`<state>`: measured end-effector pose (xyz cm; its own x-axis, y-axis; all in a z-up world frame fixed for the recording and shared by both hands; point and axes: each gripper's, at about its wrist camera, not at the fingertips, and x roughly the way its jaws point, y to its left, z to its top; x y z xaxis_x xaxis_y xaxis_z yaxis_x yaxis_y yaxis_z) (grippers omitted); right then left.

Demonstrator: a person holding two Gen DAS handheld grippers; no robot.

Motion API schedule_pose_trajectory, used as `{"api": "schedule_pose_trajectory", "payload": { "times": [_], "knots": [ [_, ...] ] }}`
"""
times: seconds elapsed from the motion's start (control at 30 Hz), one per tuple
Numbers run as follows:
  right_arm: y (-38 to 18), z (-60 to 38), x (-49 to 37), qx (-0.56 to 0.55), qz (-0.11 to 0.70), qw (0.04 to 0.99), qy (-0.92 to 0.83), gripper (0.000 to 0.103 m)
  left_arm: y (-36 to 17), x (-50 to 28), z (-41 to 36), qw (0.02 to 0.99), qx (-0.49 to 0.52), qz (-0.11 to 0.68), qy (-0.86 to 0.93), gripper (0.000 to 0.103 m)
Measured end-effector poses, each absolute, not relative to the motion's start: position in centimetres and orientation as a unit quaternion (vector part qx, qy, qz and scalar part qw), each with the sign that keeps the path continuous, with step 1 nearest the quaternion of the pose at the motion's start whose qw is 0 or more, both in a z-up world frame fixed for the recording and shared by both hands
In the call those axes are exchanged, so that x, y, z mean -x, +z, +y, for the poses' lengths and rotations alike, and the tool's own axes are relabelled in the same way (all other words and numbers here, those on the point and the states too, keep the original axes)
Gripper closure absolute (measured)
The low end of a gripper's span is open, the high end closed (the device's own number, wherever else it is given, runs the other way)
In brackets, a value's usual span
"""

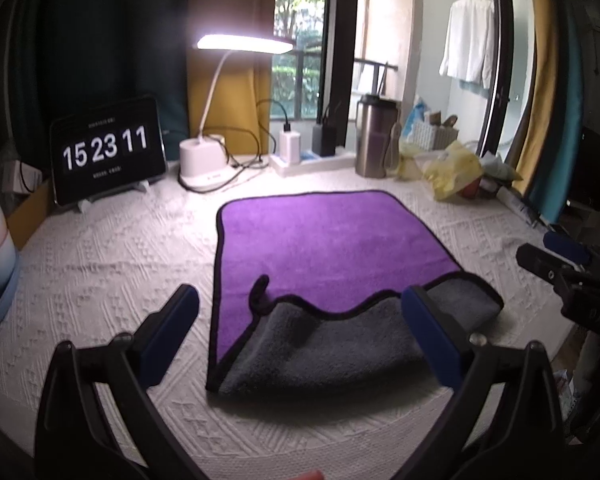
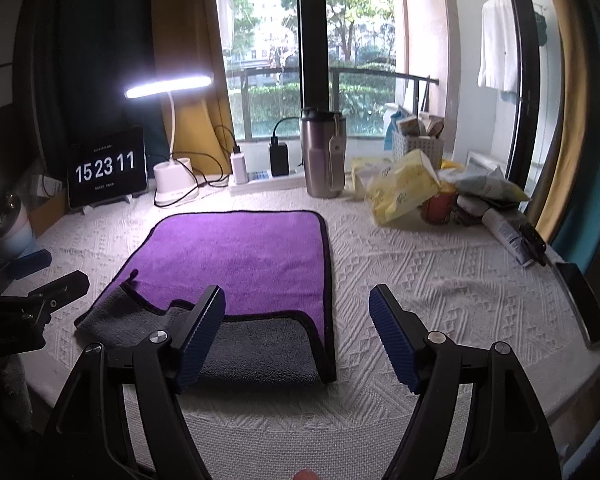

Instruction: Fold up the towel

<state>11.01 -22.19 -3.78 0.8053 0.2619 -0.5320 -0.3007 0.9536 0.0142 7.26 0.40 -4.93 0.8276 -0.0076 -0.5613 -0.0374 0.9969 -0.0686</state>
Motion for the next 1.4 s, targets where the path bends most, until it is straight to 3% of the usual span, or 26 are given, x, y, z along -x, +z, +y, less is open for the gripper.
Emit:
{"api": "schedule_pose_trajectory", "payload": {
  "times": [0.3,0.47,0.63,0.7,0.83,0.97,1.07,1.13,1.4],
  "knots": [
    [-6.8,-21.6,-14.7,0.029,0.342,0.923,0.175,0.031,-8.0,-11.0,0.5,0.932,0.038,0.361,0.001,0.002],
    [-8.7,-21.3,-16.6,0.031,0.379,0.905,0.190,0.032,-9.6,-12.5,0.4,0.918,0.031,0.396,-0.006,0.013],
    [-9.8,-20.9,-17.6,0.041,0.401,0.894,0.197,0.036,-11.2,-13.5,0.5,0.902,0.032,0.431,-0.006,0.037],
    [-10.1,-20.7,-18.0,0.043,0.406,0.890,0.200,0.037,-11.4,-13.5,0.5,0.900,0.027,0.434,-0.003,0.041],
    [-10.8,-20.2,-18.3,0.059,0.421,0.882,0.204,0.050,-11.5,-13.6,0.3,0.901,0.016,0.434,0.001,0.055],
    [-10.8,-19.7,-18.0,0.077,0.413,0.885,0.203,0.082,-11.4,-13.5,0.4,0.902,0.024,0.432,0.001,0.072],
    [-10.7,-19.6,-17.9,0.082,0.407,0.887,0.204,0.095,-11.3,-13.4,0.6,0.901,0.036,0.433,-0.004,0.080],
    [-10.6,-19.6,-17.7,0.085,0.400,0.889,0.203,0.097,-11.1,-13.2,0.6,0.901,0.041,0.431,-0.007,0.088],
    [-8.4,-20.0,-16.6,0.094,0.356,0.909,0.198,0.098,-9.5,-12.4,0.3,0.914,0.048,0.403,-0.008,0.094]
  ]
}}
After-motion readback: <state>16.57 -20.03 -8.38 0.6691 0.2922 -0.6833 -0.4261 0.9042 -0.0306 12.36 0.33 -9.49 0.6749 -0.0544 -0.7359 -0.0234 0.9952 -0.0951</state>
